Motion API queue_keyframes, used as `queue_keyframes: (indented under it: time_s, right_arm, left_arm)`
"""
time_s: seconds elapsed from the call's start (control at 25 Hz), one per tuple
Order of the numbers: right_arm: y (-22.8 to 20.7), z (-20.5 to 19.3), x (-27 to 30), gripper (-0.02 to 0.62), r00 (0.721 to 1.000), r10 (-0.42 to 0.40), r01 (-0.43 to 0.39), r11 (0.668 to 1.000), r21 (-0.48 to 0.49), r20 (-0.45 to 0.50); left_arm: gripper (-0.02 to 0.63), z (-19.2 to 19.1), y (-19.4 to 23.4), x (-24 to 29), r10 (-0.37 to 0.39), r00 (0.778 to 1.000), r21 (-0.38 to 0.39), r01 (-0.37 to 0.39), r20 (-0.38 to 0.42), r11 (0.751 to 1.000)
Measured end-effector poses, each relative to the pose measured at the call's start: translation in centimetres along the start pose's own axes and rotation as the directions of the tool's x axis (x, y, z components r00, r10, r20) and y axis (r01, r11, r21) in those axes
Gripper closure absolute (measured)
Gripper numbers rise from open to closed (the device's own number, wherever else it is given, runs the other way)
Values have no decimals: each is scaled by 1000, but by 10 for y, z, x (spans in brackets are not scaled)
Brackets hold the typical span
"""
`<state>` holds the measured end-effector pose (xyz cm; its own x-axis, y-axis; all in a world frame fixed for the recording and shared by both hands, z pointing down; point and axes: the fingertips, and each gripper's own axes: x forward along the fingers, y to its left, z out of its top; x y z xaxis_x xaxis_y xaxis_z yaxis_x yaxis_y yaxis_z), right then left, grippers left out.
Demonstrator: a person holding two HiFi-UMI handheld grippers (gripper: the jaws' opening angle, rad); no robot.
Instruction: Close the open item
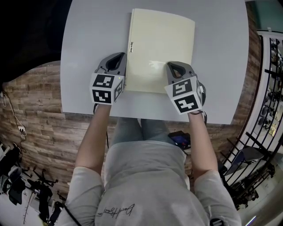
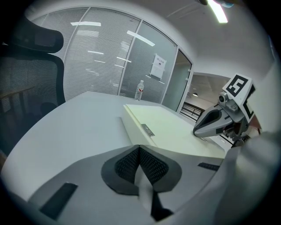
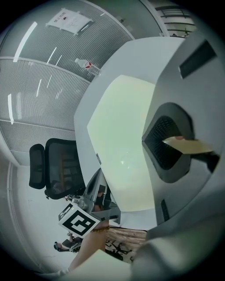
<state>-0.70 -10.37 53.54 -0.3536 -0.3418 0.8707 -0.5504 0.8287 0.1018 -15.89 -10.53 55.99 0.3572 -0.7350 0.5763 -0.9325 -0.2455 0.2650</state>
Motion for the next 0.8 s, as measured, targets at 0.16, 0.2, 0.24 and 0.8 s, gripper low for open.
queue_keyframes:
  time_s: [0.16,0.2,0.24,0.8]
  right_arm:
    - [2,-1,4,583,1000,-5,4,999,-33,-28]
    - [2,-1,5,583,999,-6,4,999,-41,-36]
    - [3,-2,6,583,999,-6,4,999,-47,-44]
    - [5,-4,13,583,995,27,-34,997,-73,-93]
  left_arm:
    - [598,-1,-1,-1,1,1000,-2,-1,4,1000]
    - [597,-1,-1,-2,1,1000,-3,-1,5,1000]
    - [598,-1,0,-2,1,1000,-4,-1,6,1000]
    - [598,-2,0,-1,-5,1000,-14,6,4,1000]
